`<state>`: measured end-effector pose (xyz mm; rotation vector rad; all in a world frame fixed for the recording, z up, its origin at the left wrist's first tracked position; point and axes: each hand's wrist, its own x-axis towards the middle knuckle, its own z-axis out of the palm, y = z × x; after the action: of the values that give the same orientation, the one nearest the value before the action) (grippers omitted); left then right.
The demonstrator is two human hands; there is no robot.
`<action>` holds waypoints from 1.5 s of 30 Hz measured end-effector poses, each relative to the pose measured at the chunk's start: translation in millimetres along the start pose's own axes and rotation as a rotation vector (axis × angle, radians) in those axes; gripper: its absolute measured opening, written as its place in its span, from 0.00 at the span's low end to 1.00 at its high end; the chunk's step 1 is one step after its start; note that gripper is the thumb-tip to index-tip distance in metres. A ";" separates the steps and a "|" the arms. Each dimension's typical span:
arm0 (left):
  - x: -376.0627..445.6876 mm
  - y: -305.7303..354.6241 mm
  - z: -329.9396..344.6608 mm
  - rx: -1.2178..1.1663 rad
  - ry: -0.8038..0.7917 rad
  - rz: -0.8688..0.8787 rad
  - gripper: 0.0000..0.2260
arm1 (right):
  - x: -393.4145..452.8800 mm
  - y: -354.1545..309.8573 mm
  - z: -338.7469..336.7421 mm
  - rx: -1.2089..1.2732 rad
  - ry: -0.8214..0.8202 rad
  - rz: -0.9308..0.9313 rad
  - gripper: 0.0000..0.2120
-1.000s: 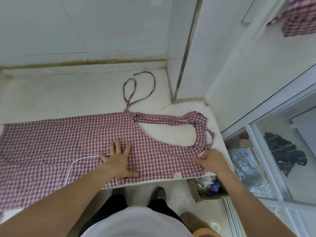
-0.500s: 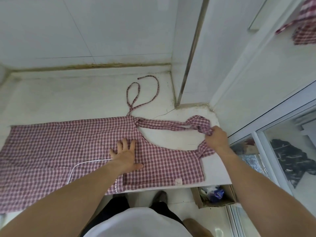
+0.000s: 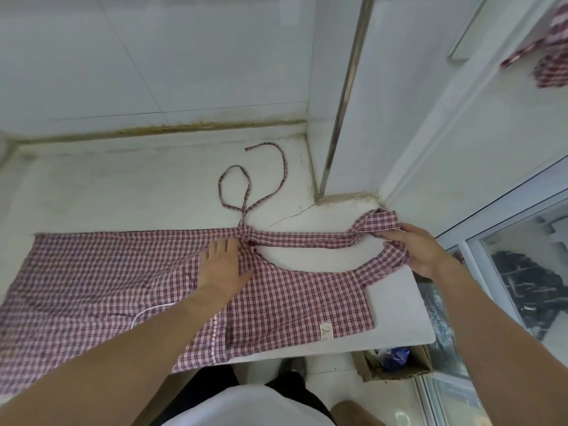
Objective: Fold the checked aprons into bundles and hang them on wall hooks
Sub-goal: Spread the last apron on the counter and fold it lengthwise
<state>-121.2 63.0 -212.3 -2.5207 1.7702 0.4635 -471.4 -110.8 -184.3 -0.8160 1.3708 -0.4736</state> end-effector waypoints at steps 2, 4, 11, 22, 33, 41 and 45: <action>12.7 -12.7 1.0 -0.016 -0.051 0.054 0.42 | 0.9 -2.3 0.7 -0.110 -0.099 0.040 0.15; 24.3 -22.3 3.0 -0.008 -0.272 0.027 0.52 | 7.6 0.7 -0.7 -0.121 0.044 0.036 0.15; 44.3 -31.4 1.8 0.126 -0.541 -0.116 0.66 | 15.2 9.2 3.3 -0.310 0.276 0.135 0.24; 49.4 -23.8 -5.5 0.159 -0.633 -0.150 0.68 | 16.5 -10.0 55.5 -0.133 0.119 0.044 0.25; 51.5 -26.3 -8.3 0.169 -0.676 -0.160 0.68 | 1.1 -41.7 31.8 0.060 -0.015 -0.029 0.20; 54.4 -22.7 -10.1 0.186 -0.695 -0.189 0.68 | 8.2 -46.3 9.8 0.017 0.228 -0.082 0.18; 53.1 -21.6 -11.2 0.193 -0.700 -0.212 0.68 | -5.7 -45.7 9.7 -0.310 -0.007 0.045 0.15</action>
<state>-82.3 19.9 -218.4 -2.0159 1.2062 0.9561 -455.7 -134.0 -146.5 -1.0345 1.4735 -0.2245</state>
